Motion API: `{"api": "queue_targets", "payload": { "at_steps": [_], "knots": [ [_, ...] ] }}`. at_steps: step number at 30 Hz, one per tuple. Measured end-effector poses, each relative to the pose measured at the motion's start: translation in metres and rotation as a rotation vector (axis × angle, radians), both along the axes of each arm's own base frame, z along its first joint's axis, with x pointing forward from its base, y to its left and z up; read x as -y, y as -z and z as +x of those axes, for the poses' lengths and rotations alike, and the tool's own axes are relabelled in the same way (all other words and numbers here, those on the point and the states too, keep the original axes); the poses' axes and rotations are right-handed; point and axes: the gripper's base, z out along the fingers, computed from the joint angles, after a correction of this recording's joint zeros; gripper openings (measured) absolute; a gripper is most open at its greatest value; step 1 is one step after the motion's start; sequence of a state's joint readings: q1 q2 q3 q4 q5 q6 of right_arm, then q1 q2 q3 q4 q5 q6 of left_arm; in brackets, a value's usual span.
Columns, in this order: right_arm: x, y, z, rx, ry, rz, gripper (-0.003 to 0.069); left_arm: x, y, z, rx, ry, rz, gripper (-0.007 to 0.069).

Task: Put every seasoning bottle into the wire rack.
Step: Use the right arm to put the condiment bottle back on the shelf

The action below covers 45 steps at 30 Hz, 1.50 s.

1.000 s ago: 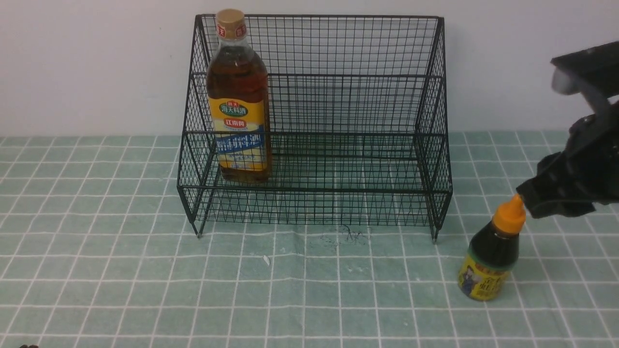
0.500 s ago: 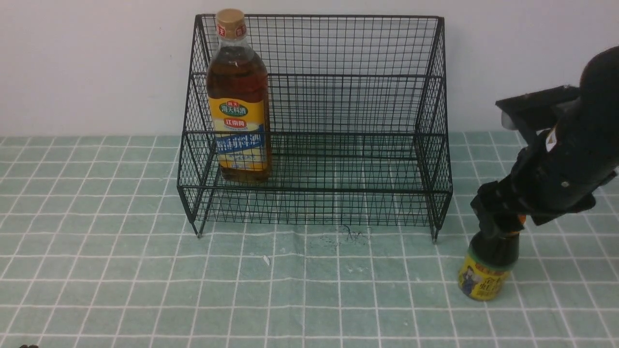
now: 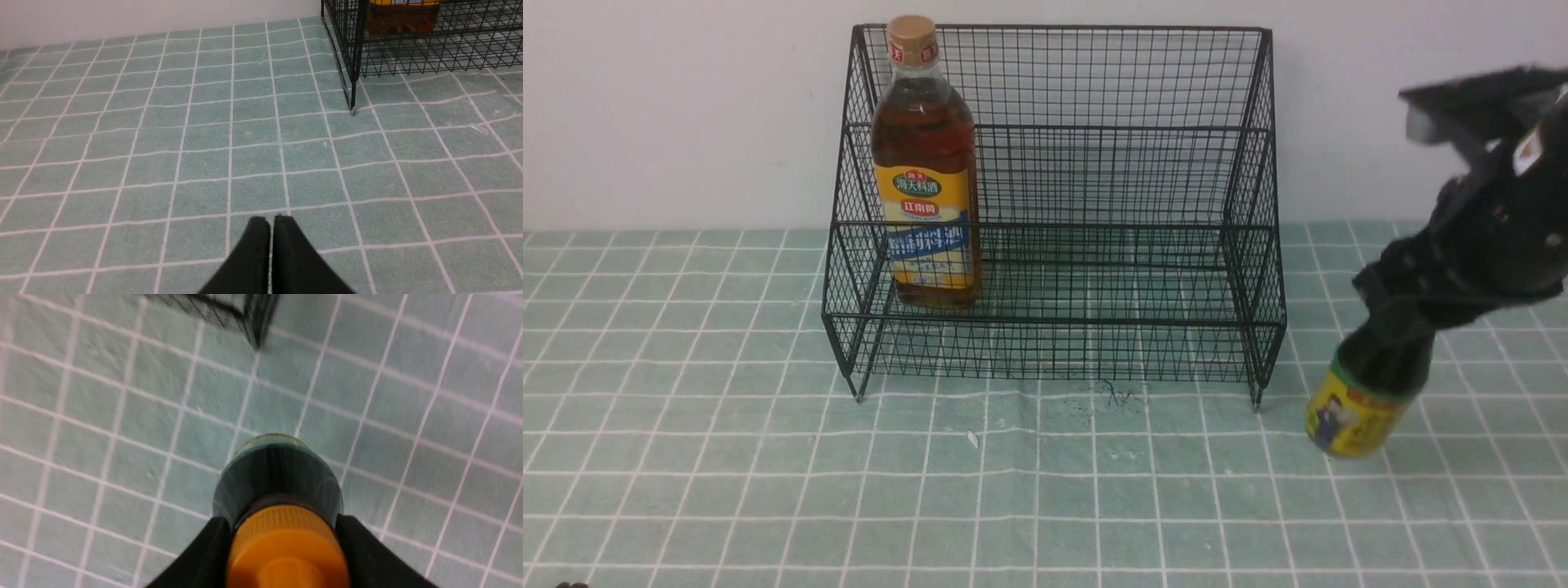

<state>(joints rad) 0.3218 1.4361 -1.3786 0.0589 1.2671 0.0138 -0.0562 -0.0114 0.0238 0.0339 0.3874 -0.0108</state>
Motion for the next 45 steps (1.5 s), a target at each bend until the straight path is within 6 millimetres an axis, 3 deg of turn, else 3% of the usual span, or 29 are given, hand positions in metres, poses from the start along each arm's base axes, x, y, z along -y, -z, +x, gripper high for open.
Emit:
{"api": "queue_targets", "payload": {
  "at_steps": [5,7,10,17,25,38,45],
  "knots": [
    [-0.011,-0.061,-0.011,0.156,-0.090,0.190,0.0300,0.000,0.000,0.000,0.000,0.000,0.000,-0.0006],
    [-0.018,-0.075,-0.007,0.182,-0.127,0.239,0.0300,0.000,0.000,0.000,0.000,0.000,0.000,-0.0006],
    [-0.023,-0.079,0.007,0.197,-0.135,0.238,0.0300,0.000,0.000,0.000,0.000,0.000,0.000,-0.0006],
    [-0.034,-0.044,0.059,0.127,-0.129,0.145,0.0300,0.000,0.000,0.000,0.000,0.000,0.000,-0.0006],
    [-0.042,-0.001,0.091,0.033,-0.121,0.084,0.0300,0.000,0.000,0.000,0.000,0.000,0.000,-0.0006],
    [-0.055,0.040,0.111,-0.046,-0.139,0.020,0.0309,0.000,0.000,0.000,0.000,0.000,0.000,-0.0006],
    [-0.076,0.047,0.108,-0.011,-0.209,-0.077,0.0453,0.000,0.000,0.000,0.000,0.000,0.000,-0.0006]
  ]
}}
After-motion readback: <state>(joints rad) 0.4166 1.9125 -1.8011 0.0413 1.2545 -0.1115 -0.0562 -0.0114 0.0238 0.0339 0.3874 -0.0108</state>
